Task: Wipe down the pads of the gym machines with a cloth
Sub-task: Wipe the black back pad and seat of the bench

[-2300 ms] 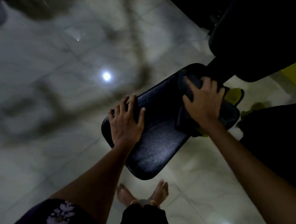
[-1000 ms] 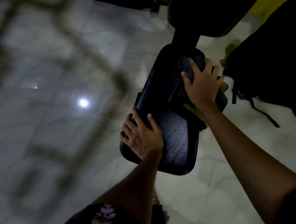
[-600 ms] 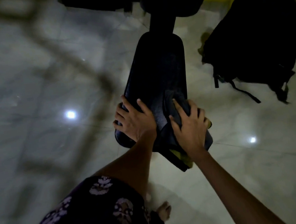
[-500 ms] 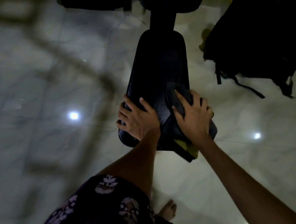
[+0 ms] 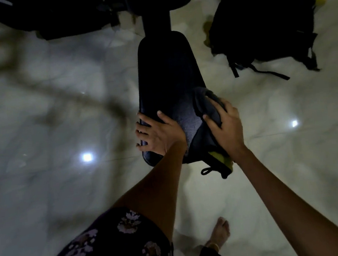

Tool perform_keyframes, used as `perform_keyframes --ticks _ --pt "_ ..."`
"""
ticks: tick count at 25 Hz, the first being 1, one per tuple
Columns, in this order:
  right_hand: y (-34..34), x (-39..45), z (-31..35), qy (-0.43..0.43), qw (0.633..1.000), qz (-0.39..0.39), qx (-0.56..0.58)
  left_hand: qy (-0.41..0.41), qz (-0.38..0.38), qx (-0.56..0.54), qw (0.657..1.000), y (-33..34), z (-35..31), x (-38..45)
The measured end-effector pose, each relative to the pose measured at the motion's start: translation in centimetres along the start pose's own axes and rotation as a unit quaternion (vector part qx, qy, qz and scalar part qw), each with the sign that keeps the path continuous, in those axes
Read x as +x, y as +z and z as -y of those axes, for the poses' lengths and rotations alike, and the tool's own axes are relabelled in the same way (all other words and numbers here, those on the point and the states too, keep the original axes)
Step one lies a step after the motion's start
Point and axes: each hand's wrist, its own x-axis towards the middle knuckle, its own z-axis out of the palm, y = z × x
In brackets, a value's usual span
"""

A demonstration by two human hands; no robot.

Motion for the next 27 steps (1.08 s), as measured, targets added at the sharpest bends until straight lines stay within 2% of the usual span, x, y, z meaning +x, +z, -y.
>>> perform_keyframes --ticks 2,4,7,10,12,15,18,20,22,25,27 --pt "0.3 -2.8 -0.3 0.053 0.995 -0.052 0.065 0.058 0.035 0.024 0.997 -0.8 0.9 0.1" --pt "1.4 -5.3 0.5 0.119 0.976 -0.139 0.120 0.154 0.067 0.052 0.984 -2.3 2.6 1.4" --pt "4.2 -7.9 3.7 0.248 0.908 -0.283 0.183 0.284 0.076 0.083 0.952 -4.7 2.8 5.8" --pt "7.9 -9.4 7.6 0.334 0.836 -0.364 0.239 0.402 0.095 0.108 0.904 -4.1 0.3 7.1" --pt "10.6 -10.0 11.1 0.358 0.814 -0.382 0.251 0.426 0.085 0.128 0.892 -2.7 -0.5 6.5" --pt "12.8 -9.9 14.5 0.380 0.795 -0.403 0.248 0.428 0.060 0.114 0.895 -2.0 -0.1 6.7" --pt "10.9 -9.2 13.0 0.354 0.785 -0.437 0.260 0.428 0.054 0.098 0.897 -2.0 0.0 6.8" --pt "8.8 -8.3 9.1 0.344 0.774 -0.461 0.264 0.431 0.054 0.092 0.896 -2.0 -0.1 6.6" --pt "6.4 -7.2 4.6 0.338 0.782 -0.435 0.290 0.432 0.053 0.090 0.896 -1.9 0.0 6.5" --pt "3.1 -7.5 2.0 0.317 0.832 -0.256 0.376 0.433 0.046 0.092 0.895 -1.9 0.1 6.5" --pt "2.2 -9.4 2.0 0.310 0.840 -0.172 0.411 0.433 0.041 0.092 0.896 -1.9 0.2 6.4"
